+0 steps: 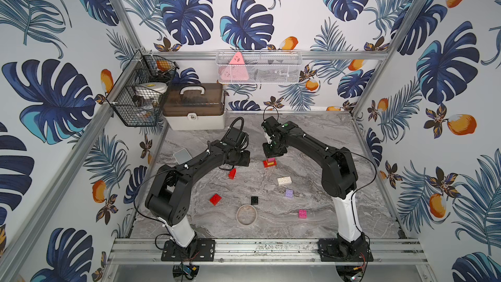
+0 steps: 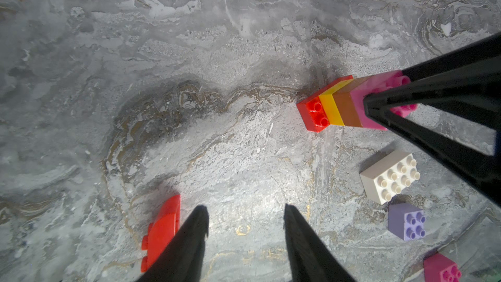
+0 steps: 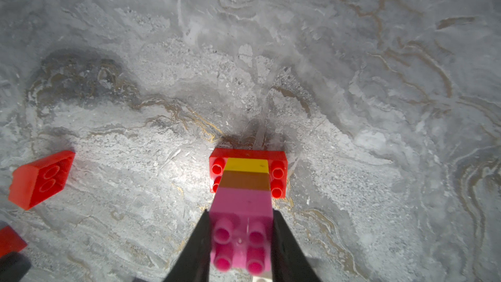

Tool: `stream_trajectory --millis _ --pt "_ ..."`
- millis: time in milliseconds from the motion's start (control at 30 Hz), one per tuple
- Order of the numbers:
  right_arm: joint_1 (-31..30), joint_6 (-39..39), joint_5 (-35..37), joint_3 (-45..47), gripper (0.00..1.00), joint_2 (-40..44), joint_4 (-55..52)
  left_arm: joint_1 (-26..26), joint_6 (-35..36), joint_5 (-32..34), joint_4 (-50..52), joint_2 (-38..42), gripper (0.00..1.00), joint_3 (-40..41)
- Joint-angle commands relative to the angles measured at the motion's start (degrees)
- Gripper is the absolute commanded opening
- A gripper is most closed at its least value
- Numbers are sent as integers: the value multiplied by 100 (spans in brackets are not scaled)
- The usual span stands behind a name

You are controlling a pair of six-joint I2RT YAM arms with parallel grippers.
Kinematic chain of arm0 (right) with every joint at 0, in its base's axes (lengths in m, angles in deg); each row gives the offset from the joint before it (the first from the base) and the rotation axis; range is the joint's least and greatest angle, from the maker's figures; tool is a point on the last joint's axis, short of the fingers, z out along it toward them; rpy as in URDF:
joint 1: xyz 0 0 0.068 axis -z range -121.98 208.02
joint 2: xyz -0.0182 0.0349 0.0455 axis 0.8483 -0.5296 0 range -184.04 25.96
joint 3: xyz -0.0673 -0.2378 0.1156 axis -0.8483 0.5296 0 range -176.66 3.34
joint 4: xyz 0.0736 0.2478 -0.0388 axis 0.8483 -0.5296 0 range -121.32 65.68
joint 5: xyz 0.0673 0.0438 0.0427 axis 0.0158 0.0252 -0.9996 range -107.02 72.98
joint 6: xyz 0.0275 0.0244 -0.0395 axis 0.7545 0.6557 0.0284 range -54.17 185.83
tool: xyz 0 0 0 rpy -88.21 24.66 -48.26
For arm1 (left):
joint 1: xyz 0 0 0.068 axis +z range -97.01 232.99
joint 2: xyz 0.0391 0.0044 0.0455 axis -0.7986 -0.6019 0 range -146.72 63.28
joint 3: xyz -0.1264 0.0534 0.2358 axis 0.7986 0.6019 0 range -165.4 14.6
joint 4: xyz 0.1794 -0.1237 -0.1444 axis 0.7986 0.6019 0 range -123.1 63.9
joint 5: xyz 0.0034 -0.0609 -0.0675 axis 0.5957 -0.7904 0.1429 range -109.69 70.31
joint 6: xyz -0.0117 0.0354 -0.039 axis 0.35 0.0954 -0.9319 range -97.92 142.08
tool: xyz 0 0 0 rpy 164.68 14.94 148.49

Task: Assemble the number 1 with lego
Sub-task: Assemble the lego brick with the lego brick.

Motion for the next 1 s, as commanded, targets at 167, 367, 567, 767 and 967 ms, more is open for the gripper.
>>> stream_trajectory --millis 167,367,567,767,967 --pt "-13 33 -275 276 0 -235 -374 13 50 -9 29 -1 52 -39" --pt "-25 175 -244 -179 36 3 -507 17 43 7 6 41 52 -29" --pt "-116 358 -176 -617 54 438 -601 23 54 114 16 107 53 -30" --pt "-261 428 -365 276 68 1365 -320 26 104 454 109 264 54 -23" --pt "-483 277 -713 1552 66 2104 33 97 -150 841 549 762 65 114"
